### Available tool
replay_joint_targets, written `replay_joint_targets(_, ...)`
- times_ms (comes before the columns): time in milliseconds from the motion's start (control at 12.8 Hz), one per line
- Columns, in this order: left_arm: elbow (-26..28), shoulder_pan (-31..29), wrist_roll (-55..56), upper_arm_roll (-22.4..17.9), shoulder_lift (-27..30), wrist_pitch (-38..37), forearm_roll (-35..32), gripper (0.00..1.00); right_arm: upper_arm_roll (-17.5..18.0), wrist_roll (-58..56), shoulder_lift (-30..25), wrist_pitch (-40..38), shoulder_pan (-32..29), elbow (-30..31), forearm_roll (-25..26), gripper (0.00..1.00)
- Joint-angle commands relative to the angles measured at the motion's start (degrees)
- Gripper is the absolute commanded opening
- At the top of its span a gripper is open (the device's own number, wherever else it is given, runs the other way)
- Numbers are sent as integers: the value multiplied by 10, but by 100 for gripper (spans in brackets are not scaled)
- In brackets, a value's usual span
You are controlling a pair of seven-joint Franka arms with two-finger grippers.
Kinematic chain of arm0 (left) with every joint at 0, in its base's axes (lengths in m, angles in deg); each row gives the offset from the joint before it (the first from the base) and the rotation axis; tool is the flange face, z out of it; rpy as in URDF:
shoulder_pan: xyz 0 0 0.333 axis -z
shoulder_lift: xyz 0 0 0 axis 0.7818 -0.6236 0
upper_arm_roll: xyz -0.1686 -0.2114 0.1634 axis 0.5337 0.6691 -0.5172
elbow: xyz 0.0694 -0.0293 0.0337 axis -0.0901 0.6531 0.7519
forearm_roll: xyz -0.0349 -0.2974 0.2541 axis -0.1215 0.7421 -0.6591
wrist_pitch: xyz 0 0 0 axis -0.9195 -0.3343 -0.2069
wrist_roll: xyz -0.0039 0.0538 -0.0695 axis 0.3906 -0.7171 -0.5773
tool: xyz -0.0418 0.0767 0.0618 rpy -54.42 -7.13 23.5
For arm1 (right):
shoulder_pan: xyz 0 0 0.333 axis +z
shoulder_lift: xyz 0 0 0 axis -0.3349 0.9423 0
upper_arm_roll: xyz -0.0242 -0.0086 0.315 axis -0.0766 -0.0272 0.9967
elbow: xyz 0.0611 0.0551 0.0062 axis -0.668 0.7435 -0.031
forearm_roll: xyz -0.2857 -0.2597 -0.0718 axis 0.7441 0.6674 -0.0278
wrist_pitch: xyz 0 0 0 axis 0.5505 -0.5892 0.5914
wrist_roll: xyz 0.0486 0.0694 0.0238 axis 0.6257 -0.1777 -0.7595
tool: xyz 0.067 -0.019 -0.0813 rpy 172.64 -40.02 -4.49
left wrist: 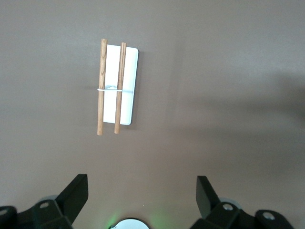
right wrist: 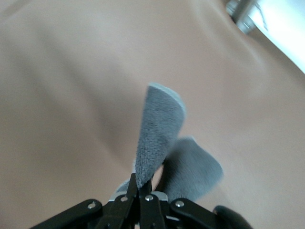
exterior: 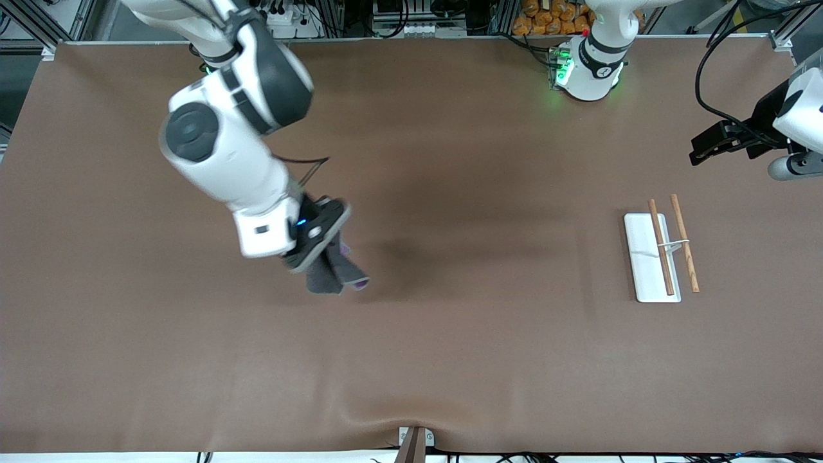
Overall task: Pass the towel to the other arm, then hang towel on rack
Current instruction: 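Lift the grey towel with the right gripper toward the table middle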
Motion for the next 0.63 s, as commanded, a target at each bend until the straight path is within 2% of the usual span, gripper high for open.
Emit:
replay_joint_targets(0,-8,2,1,3,-6,12,10,100,-6,-28,-5,30,67,-3,1,0)
replay_joint_targets(235,-10,2,2,3,-13,23,13,100,-7,-28,-5,57,120,-3,1,0)
replay_joint_targets(547,-7,2,2,4,-14,23,14,100,-6,-47,-3,103,156,-1,-2,0)
